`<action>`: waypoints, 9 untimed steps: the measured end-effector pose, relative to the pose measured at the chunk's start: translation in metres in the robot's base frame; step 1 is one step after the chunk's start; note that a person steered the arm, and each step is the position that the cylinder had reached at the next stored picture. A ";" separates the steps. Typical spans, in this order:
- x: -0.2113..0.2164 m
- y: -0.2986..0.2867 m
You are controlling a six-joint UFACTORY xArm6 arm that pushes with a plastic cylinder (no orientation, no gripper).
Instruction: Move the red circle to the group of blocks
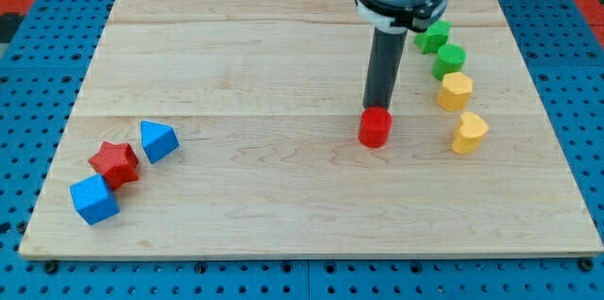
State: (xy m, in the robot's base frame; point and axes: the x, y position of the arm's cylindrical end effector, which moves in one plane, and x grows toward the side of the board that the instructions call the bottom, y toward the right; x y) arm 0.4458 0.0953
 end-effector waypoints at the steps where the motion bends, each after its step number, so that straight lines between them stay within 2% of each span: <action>1: 0.024 0.060; 2: 0.042 0.055; 4: 0.034 -0.148; 5: 0.016 -0.207; 6: -0.019 -0.206; 7: 0.000 -0.230; 8: 0.028 -0.283; 9: 0.030 -0.299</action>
State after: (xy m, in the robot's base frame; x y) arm 0.4754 -0.2036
